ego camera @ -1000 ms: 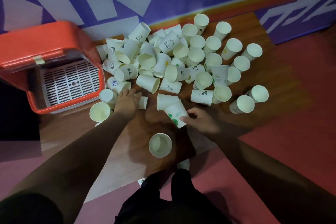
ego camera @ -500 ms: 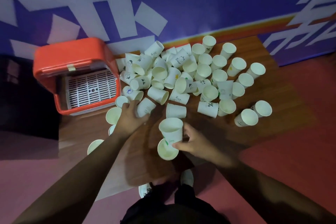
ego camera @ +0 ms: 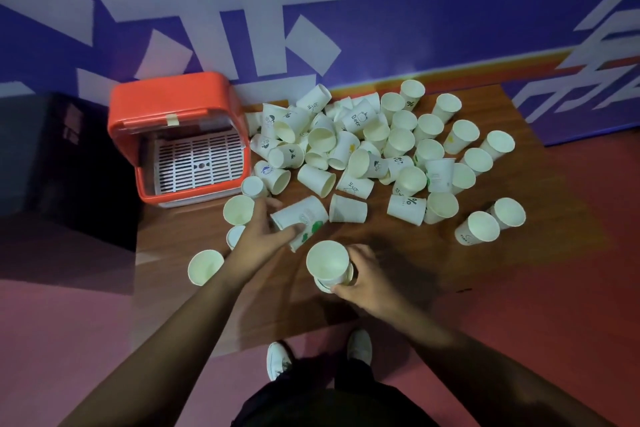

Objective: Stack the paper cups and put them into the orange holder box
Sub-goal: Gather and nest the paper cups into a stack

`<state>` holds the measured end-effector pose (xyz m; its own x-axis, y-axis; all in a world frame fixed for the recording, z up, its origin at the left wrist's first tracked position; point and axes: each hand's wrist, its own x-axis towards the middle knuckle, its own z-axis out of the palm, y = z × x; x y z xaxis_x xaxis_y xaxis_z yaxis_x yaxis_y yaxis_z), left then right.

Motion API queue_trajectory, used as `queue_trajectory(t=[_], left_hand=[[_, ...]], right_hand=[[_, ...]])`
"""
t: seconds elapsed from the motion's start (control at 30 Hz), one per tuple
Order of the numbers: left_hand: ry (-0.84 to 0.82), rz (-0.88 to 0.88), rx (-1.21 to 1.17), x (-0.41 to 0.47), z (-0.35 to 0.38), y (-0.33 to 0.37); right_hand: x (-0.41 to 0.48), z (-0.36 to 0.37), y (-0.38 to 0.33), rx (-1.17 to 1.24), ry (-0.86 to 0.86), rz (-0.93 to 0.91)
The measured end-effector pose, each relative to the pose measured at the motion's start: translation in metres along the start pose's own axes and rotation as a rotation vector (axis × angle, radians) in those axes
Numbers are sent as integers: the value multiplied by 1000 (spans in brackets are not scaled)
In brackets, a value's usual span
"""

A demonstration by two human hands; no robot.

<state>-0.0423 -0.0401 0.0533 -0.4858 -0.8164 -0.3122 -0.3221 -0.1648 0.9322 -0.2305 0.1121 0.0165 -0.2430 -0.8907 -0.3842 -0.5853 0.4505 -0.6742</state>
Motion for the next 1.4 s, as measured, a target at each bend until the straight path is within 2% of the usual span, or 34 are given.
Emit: queue_trajectory(t=[0.13,0.27,0.4,0.53,0.7,0.83,0.93,1.1,1.17,1.27,1.4], left_hand=[[-123,139,118,-17,5,7],[-242,308,493,-23,16,3],[-322,435,761,-21,32,-10],[-430,384,981,-19,47,-20],[-574,185,1067,-17,57,-31],[-478,148,925,-8,50,-46],[-335,-59,591,-2,39,-57],[-76,-280,31,1,44,-58],[2,-343,-84,2,50,-53],[21,-341,-264,1,54,-46],[-51,-213,-413,1,56,-42]], right_hand=[[-4,5,7,88,-52,63],[-10,-1,16,117,-82,118],[-14,-3,23,185,-95,136],[-12,1,24,241,-113,144],[-4,11,25,302,-209,175],[5,23,25,348,-278,189],[11,28,22,358,-257,197],[16,21,13,420,-181,193],[17,14,9,463,-143,191],[18,3,4,545,-109,199],[20,-10,-7,614,-69,153]])
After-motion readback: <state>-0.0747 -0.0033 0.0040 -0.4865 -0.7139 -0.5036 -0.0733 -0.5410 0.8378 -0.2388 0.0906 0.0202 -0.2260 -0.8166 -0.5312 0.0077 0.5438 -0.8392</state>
